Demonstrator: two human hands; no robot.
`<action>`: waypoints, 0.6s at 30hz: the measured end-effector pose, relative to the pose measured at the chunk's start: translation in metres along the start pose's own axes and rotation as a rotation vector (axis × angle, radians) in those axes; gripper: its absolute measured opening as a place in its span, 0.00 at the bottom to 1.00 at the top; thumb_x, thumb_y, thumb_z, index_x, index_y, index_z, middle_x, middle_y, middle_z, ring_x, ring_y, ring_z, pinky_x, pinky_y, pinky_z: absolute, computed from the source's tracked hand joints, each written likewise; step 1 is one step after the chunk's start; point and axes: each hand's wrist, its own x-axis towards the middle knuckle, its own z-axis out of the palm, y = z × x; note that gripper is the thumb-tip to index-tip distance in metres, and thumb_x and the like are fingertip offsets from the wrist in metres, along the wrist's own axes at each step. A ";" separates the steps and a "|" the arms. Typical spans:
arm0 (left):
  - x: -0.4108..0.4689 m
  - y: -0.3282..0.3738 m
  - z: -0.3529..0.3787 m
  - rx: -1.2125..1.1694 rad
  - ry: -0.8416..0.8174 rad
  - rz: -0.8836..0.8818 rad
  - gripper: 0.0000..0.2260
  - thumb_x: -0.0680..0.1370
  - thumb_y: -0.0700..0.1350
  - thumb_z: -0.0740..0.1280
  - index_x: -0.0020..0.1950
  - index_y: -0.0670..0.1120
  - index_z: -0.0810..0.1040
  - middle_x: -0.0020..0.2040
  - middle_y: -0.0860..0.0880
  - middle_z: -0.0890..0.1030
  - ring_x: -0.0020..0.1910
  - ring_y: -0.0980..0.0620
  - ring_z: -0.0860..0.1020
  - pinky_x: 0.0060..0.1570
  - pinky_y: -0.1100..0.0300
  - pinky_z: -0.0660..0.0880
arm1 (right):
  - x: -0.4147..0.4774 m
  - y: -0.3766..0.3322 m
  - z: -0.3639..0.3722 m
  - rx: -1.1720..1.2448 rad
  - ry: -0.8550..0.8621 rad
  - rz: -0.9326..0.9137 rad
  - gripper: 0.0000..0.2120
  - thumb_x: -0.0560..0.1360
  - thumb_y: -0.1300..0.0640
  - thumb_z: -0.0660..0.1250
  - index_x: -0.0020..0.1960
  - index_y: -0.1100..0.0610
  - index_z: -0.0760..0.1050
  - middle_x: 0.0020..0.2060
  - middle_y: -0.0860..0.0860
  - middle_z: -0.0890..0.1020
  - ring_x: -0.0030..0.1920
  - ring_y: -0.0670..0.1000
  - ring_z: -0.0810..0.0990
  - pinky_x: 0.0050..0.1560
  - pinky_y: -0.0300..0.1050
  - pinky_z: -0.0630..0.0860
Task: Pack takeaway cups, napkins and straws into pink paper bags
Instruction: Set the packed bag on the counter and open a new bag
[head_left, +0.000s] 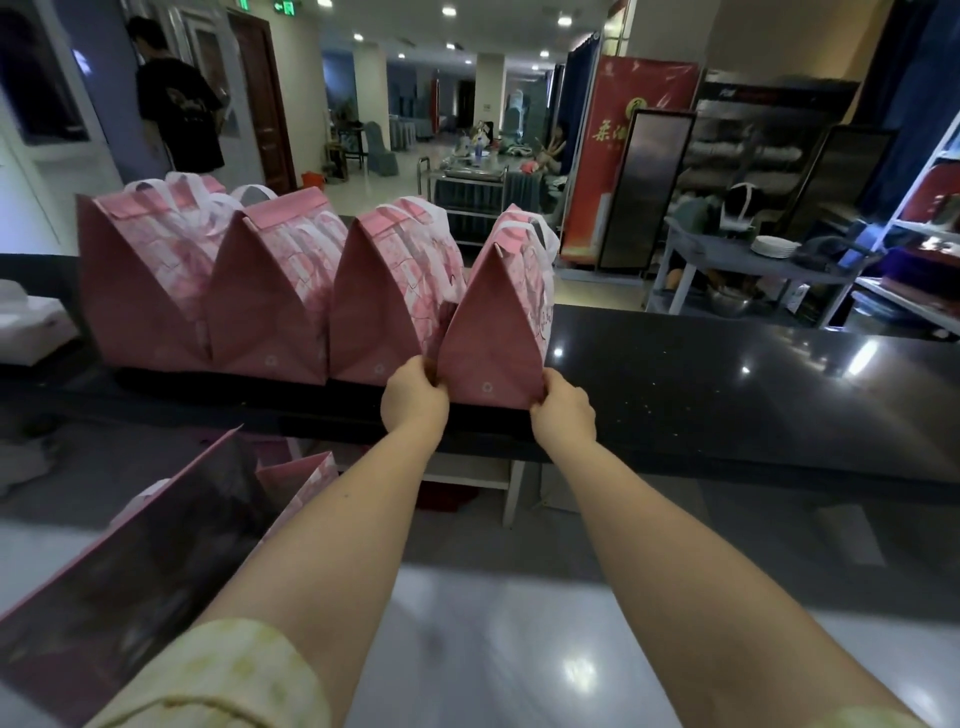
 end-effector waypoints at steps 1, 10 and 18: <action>0.001 0.001 0.001 -0.004 -0.008 0.005 0.08 0.75 0.41 0.65 0.52 0.48 0.80 0.48 0.47 0.82 0.44 0.47 0.78 0.40 0.59 0.68 | 0.003 0.000 0.000 -0.013 -0.020 0.010 0.22 0.78 0.59 0.56 0.70 0.43 0.66 0.55 0.58 0.75 0.53 0.61 0.75 0.53 0.54 0.76; -0.006 -0.010 0.005 -0.171 -0.104 0.046 0.18 0.76 0.40 0.68 0.65 0.49 0.78 0.57 0.48 0.82 0.56 0.49 0.79 0.51 0.62 0.71 | 0.016 0.005 0.002 0.070 -0.083 -0.009 0.22 0.77 0.59 0.56 0.69 0.44 0.66 0.57 0.55 0.77 0.55 0.60 0.76 0.57 0.55 0.75; -0.038 -0.012 -0.022 0.127 -0.061 0.194 0.18 0.75 0.46 0.70 0.65 0.51 0.75 0.60 0.50 0.79 0.58 0.50 0.77 0.58 0.52 0.75 | -0.029 0.011 0.009 0.401 0.064 -0.286 0.28 0.73 0.67 0.61 0.70 0.49 0.66 0.65 0.46 0.70 0.64 0.46 0.69 0.64 0.43 0.69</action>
